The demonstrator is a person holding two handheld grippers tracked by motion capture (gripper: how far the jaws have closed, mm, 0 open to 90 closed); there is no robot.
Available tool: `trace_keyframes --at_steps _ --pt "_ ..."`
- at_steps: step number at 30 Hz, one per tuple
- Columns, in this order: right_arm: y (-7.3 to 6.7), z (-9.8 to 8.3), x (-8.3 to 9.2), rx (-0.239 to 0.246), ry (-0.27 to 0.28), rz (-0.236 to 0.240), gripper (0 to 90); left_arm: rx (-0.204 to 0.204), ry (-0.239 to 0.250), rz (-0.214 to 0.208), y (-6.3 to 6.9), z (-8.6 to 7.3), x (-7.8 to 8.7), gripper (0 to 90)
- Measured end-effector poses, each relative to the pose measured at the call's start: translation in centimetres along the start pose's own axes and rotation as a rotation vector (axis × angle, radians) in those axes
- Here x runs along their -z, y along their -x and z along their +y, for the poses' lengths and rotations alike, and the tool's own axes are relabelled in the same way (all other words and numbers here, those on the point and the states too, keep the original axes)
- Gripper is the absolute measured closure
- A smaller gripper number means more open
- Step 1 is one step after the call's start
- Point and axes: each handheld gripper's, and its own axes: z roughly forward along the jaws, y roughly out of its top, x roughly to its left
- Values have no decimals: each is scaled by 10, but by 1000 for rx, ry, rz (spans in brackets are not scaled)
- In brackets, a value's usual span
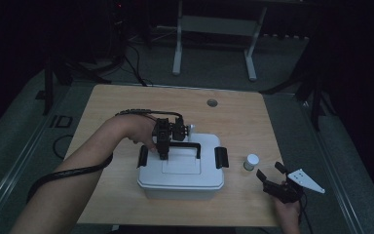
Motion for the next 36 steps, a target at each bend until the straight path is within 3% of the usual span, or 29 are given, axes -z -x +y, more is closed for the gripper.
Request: trace_keyframes --at_steps 4,9,15,36 --pt "0 0 0 3 -3 -1 119 -1 -17 11 1 3 1 676" --pt "0 0 -1 5 -4 -1 119 27 -31 -33 2 6 0 817" --pt "0 0 -1 3 -6 -1 119 48 -40 -49 -1 8 0 828" --pt "1 0 -1 -3 -7 0 119 25 -25 -81 1 6 8 838"
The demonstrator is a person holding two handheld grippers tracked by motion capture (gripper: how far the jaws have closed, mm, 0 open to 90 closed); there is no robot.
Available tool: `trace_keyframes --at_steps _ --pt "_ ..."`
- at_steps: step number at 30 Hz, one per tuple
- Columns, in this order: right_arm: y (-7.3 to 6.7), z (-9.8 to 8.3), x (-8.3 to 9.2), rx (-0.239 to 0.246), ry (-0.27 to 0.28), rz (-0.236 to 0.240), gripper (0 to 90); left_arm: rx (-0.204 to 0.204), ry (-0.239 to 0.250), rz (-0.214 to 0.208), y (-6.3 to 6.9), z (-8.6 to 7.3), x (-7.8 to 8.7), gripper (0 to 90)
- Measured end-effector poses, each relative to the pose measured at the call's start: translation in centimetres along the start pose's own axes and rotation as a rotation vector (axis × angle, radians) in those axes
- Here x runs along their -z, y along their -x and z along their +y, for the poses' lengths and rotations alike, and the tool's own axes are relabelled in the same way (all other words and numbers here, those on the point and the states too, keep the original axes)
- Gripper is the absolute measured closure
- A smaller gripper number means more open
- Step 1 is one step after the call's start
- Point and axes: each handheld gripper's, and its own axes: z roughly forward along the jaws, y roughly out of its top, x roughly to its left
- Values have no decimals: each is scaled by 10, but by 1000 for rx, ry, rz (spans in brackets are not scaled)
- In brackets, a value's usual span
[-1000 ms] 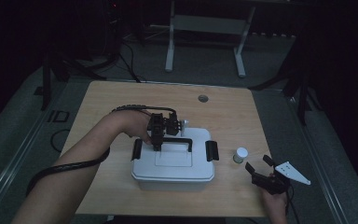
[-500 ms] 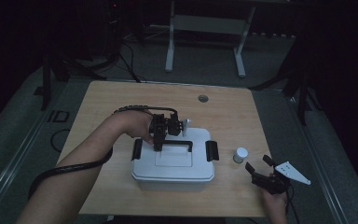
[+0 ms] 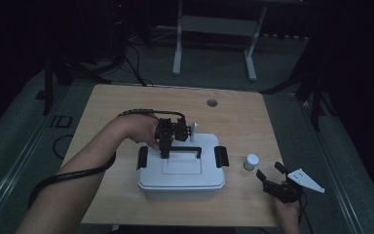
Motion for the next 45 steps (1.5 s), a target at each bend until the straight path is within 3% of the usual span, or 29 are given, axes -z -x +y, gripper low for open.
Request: trace_keyframes --at_steps 12,24,31,45 --pt "0 0 0 -1 -1 -1 119 8 20 26 0 -9 25 839" --pt "0 0 -1 0 -5 -5 119 47 26 36 0 -33 37 839" --pt "-1 0 -1 4 -6 -8 119 93 29 46 0 -58 44 838" --pt "-1 0 0 0 -1 -11 118 219 30 62 2 -122 47 838"
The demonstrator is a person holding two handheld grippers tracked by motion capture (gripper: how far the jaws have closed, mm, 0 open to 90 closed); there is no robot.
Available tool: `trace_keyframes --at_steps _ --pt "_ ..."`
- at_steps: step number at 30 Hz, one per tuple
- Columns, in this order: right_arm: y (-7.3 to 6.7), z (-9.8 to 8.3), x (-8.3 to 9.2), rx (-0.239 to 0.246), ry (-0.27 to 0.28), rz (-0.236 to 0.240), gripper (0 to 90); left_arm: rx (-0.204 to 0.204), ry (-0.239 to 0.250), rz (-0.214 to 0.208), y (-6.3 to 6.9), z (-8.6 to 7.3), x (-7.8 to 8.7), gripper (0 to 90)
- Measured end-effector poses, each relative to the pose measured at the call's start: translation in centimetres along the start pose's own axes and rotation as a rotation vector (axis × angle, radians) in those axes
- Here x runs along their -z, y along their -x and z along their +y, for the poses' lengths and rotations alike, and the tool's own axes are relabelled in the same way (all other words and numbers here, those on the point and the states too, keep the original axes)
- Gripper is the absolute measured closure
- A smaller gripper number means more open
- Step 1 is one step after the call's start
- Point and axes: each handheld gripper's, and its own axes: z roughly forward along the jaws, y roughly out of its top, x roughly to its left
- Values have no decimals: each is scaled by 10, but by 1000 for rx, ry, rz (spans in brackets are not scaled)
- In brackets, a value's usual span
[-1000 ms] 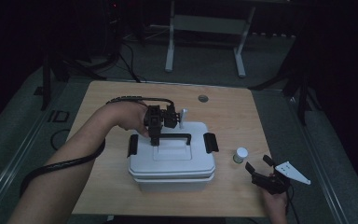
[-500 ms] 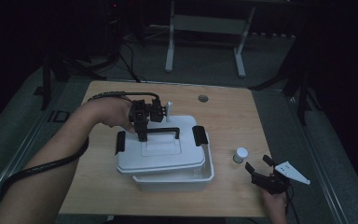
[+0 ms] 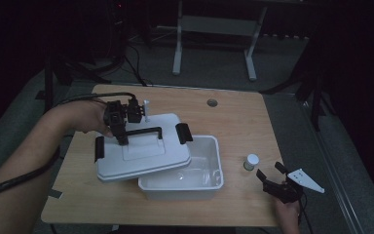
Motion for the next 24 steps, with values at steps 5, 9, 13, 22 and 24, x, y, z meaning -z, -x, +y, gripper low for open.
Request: trace_keyframes --at_steps 5,9,13,22,24 --pt "-1 0 0 3 -2 -4 118 45 5 0 -4 -24 1 838" --pt "0 0 1 -4 2 -3 118 85 5 -6 -7 -44 -1 838" --pt "1 1 2 -18 -6 -3 118 130 4 -2 -11 -63 -5 838" --pt "0 1 3 -15 -1 -16 118 214 0 -8 -17 -101 -16 838" --pt "0 1 2 -13 -4 -16 118 234 0 -17 -18 -109 -19 838"
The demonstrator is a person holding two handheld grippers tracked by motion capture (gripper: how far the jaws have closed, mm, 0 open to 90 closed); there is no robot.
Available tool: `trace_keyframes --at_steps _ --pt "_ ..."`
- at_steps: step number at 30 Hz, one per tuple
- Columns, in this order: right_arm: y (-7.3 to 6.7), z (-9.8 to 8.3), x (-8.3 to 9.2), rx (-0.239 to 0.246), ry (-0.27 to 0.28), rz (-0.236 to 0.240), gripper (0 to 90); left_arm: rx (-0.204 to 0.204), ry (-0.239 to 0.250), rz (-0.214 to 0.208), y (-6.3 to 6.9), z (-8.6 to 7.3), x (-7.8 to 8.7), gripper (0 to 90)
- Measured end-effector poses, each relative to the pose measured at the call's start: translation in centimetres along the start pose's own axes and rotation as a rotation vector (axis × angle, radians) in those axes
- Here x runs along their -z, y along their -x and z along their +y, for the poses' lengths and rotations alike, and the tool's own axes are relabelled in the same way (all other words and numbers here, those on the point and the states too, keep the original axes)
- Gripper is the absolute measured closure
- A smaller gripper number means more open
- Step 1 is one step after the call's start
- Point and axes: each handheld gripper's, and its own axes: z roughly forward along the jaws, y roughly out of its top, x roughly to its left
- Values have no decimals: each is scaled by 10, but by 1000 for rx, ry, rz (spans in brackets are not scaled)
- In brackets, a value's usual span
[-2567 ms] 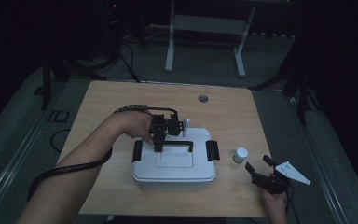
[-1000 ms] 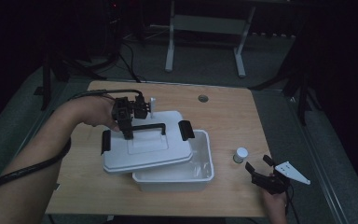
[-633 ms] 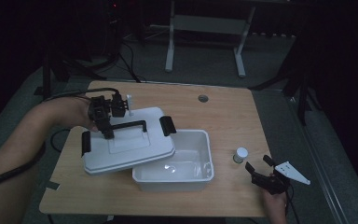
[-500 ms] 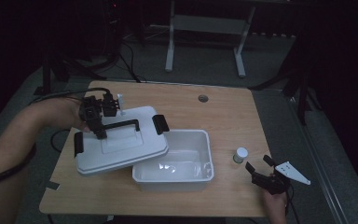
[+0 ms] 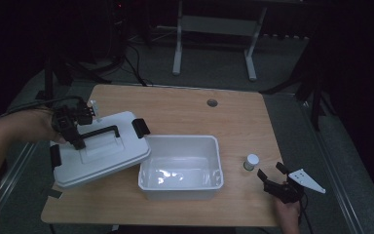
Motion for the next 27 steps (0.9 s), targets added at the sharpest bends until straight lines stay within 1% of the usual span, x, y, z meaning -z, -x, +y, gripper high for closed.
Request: trace_keyframes --at_steps 6,8,12,13,14,15,16,18,19,20,21,22,23,24,25,26,27 --pt "0 0 0 -7 1 -1 118 50 -1 -5 -8 -21 -10 838" --pt "0 0 0 -7 2 0 118 67 -5 -14 -11 -27 -15 838" --pt "0 0 0 -2 -3 -2 118 94 -19 -11 -16 -36 -26 838" --pt "0 0 -1 0 -3 -3 118 101 -23 -14 -18 -37 -30 838" --pt "-1 0 0 -1 -4 -3 117 103 -26 -8 -19 -38 -33 838" --pt "-1 0 0 1 -4 -4 118 108 -22 0 -20 -39 -37 838" --pt "-1 0 0 2 -3 -4 118 113 -19 -9 -22 -39 -41 838" --pt "-1 0 0 0 -1 -2 118 122 -9 -6 -25 -41 -51 838" --pt "-1 0 0 0 0 -2 118 128 -10 -12 -26 -41 -56 838" --pt "-1 0 0 0 -1 -2 117 123 -17 -5 -28 -41 -61 838" --pt "-1 0 0 0 0 -2 118 134 -25 -9 -29 -42 -66 838" --pt "-1 0 0 1 -2 -2 117 131 -31 -14 -30 -42 -71 838" --pt "-1 0 -1 1 -2 -2 118 135 -29 -6 -31 -42 -76 838" --pt "-1 0 -1 3 -1 -3 118 143 -27 -13 -33 -42 -80 838" --pt "-1 0 -1 5 -1 -2 118 136 -19 -17 -33 -42 -84 838" --pt "-1 0 -1 6 -1 -3 118 146 -9 -22 -34 -41 -88 838" --pt "-1 0 -1 6 -2 -3 118 142 -6 -32 -35 -40 -92 838"
